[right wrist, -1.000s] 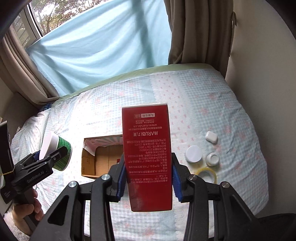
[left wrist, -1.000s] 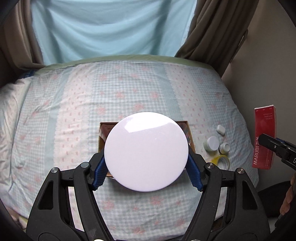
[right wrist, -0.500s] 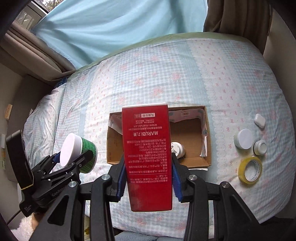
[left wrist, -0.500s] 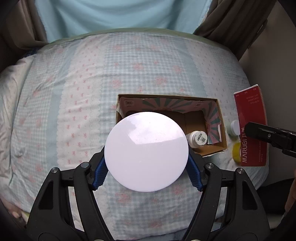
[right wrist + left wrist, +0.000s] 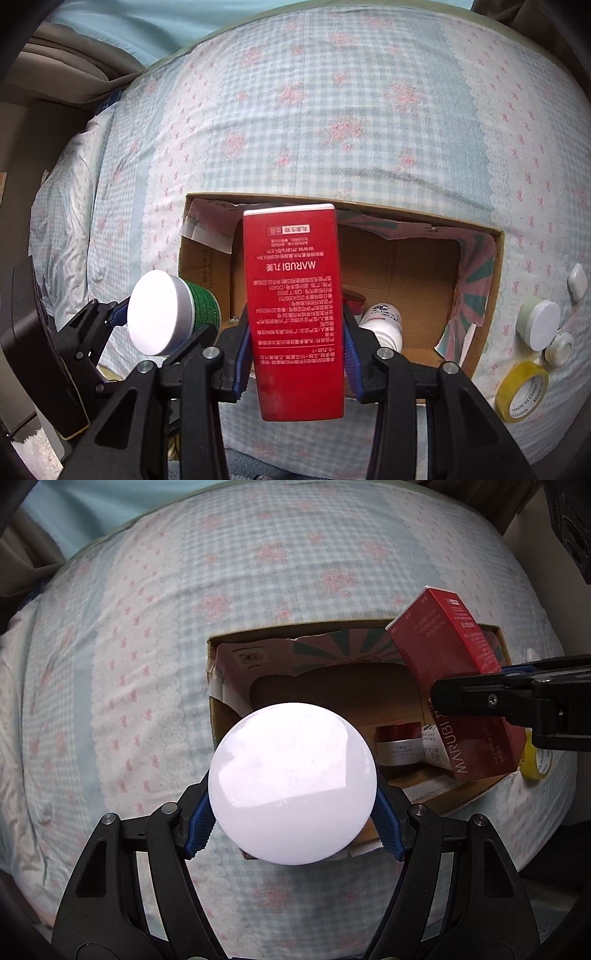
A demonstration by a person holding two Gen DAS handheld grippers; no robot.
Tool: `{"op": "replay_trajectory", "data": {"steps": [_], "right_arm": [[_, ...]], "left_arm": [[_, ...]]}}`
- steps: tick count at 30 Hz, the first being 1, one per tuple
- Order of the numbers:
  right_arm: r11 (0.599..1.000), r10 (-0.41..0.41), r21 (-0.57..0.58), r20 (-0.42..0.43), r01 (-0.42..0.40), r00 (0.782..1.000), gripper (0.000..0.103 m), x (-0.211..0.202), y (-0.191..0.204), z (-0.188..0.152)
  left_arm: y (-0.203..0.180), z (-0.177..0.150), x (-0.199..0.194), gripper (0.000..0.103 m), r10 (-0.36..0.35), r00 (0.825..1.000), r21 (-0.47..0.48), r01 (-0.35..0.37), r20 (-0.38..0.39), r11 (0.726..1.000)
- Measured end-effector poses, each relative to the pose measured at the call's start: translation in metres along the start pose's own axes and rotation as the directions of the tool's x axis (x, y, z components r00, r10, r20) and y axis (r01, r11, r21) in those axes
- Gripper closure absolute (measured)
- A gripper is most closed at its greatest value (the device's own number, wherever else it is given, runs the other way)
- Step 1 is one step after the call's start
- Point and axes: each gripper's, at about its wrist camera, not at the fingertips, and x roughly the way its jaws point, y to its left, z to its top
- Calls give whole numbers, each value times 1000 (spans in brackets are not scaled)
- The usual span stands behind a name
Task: Organize rigid objects
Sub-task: 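Carry both items over the box and lower the red carton in with the right tool, then release the white jar into the box with the left tool while the right tool releases the carton, then withdraw both tools from the box toward the remaining items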
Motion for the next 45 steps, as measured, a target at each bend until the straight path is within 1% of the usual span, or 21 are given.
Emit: {"op": "replay_trajectory", "data": {"steps": [1, 3, 5, 7, 9, 11, 13, 14, 15, 16, 17, 18, 19, 20, 23, 27, 30, 36, 39, 42, 45], "right_arm": [[1000, 7, -13, -15, -7, 1000, 65, 8, 0, 5], [996, 5, -91, -29, -7, 1000, 64, 20, 6, 13], [982, -13, -190, -62, 1, 998, 64, 32, 14, 18], [968, -25, -251, -96, 0, 995, 64, 44, 17, 21], [962, -18, -273, -121, -16, 992, 64, 53, 17, 24], [958, 6, -283, -143, -47, 990, 64, 59, 18, 27], [952, 24, -298, -146, -67, 989, 64, 62, 20, 30], [951, 28, -300, -143, -71, 989, 64, 63, 21, 31], [952, 38, -295, -145, -80, 989, 58, 63, 20, 32], [956, 60, -278, -142, -98, 988, 52, 63, 19, 34], [960, 81, -258, -129, -112, 988, 32, 60, 16, 35], [963, 88, -244, -116, -114, 989, 7, 59, 13, 36], [966, 85, -234, -101, -107, 991, 0, 57, 10, 36], [970, 79, -221, -89, -97, 993, 0, 56, 5, 35], [980, 76, -180, -65, -87, 995, 0, 53, -5, 35], [986, 85, -138, -52, -92, 995, 0, 45, -13, 32], [985, 87, -144, -37, -91, 996, 0, 36, -10, 28], [979, 92, -183, 26, -86, 995, 0, 9, 5, 15], [979, 96, -188, 57, -84, 994, 0, -6, 12, 7], [978, 89, -196, 92, -69, 992, 0, -24, 18, -7], [980, 90, -187, 147, -62, 985, 0, -46, 22, -25]], "left_arm": [[0, 2, 7, 34, -7, 1000, -1, 7, -9, 1000], [-1, 5, 19, 34, -10, 1000, 3, 10, -25, 1000], [-4, 5, 30, 34, -8, 999, 9, 8, -43, 1000], [-6, 4, 39, 34, -15, 998, 22, 16, -65, 1000], [-10, 2, 46, 34, -14, 997, 45, 17, -79, 999], [-12, 1, 49, 34, -16, 996, 54, 21, -87, 998], [-9, 3, 44, 33, -58, 996, 20, 59, -61, 998], [-8, 5, 40, 24, -83, 995, -2, 83, -52, 997], [-8, 7, 36, 6, -93, 995, -15, 93, -45, 996], [-8, 8, 33, 0, -82, 996, -15, 81, -34, 997], [-9, 7, 31, 1, -81, 997, -4, 81, -17, 997], [-9, 6, 31, 1, -81, 997, 7, 81, -16, 997], [-9, 6, 32, 1, -72, 997, 13, 72, -22, 997], [-8, 5, 33, 1, -65, 997, 15, 66, -31, 998], [-4, 1, 35, 1, -75, 996, -5, 75, -41, 997], [-4, 0, 30, 1, -78, 997, -13, 78, -28, 997], [-6, 0, 23, 1, -82, 997, -10, 82, -16, 997], [-10, -4, -4, 1, -71, 997, 10, 71, 39, 997], [-10, -9, -20, 1, -67, 996, 5, 66, 65, 998], [-8, -15, -37, 1, -40, 996, -15, 41, 80, 999], [-6, -28, -59, 1, -31, 993, -31, 35, 115, 999]]}}
